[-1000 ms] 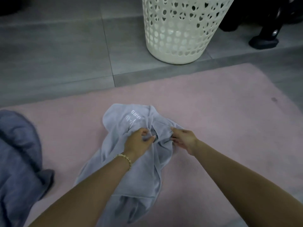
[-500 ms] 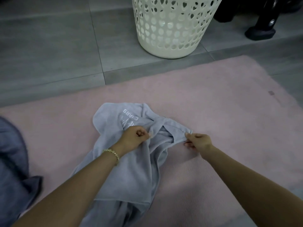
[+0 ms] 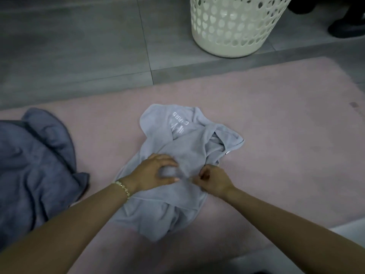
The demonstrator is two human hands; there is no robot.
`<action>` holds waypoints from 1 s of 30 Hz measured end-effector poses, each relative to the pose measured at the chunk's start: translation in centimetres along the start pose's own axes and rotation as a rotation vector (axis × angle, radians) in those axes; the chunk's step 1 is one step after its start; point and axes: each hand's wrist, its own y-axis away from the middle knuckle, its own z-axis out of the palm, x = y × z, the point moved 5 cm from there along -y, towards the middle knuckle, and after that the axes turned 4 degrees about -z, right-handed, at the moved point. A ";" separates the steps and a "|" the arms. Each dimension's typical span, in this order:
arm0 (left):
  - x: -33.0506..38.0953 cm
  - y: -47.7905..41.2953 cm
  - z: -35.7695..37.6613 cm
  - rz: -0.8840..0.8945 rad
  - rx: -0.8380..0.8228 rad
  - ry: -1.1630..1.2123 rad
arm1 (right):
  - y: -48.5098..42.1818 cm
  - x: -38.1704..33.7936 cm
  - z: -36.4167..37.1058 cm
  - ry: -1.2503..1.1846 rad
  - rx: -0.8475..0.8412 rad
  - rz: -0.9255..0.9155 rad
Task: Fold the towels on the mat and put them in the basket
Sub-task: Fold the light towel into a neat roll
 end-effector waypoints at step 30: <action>-5.3 -8.5 -9.9 -0.630 0.349 0.618 | -10.8 -12.8 -3.5 -0.356 0.121 -0.130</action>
